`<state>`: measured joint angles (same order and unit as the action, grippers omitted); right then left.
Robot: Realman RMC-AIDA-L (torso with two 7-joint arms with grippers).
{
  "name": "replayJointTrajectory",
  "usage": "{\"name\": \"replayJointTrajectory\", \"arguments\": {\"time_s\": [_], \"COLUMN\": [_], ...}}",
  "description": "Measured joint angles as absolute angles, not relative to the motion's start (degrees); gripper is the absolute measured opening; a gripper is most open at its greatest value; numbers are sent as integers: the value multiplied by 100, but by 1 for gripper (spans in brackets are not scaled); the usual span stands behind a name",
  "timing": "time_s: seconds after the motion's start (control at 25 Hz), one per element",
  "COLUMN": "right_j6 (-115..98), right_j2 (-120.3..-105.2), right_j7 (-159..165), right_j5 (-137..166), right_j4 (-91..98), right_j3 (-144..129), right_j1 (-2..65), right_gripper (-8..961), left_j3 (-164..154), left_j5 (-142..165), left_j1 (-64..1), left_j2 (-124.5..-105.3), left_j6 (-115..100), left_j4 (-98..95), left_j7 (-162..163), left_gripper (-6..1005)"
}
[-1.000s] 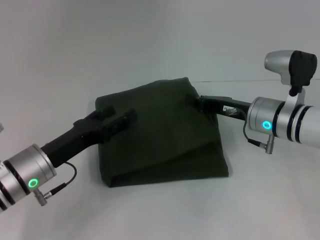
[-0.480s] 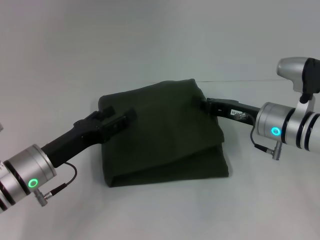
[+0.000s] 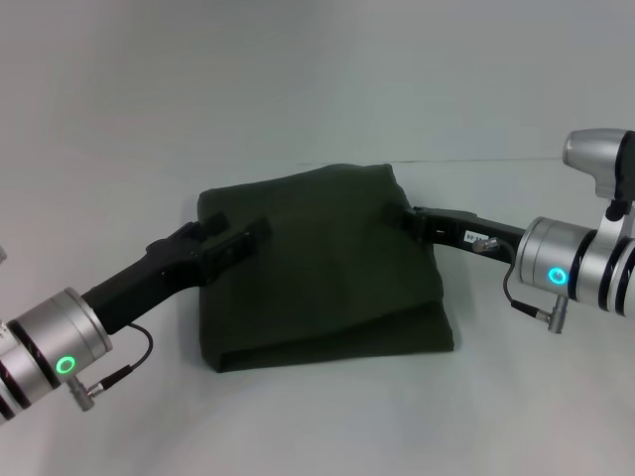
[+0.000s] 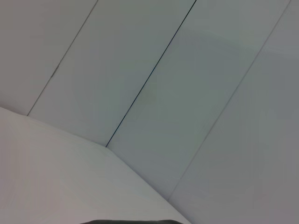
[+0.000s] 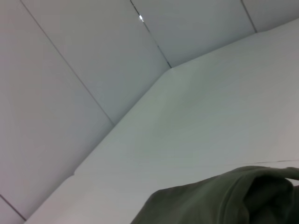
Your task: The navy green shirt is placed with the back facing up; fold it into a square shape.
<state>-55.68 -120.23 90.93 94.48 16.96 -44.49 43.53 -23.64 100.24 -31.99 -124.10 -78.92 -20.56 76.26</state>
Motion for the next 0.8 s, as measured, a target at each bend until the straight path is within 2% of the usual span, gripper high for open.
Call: {"name": "replayJointTrajectory", "arguments": {"time_s": [0.8], "right_j6": [-5744], "right_j2": [-11985], "right_j7": [9167], "right_j5": [9377], "right_j4": [1749], "right_j3": [-4447], "right_j1": [4070], "right_gripper": [56], "left_j3": [-2387], "left_j5": [10054], "left_j1": [-3205], "left_j2": [-12419], "left_j6": [-7892], "left_j4": [-2057], "left_j7": [7767], "left_gripper": [935]}}
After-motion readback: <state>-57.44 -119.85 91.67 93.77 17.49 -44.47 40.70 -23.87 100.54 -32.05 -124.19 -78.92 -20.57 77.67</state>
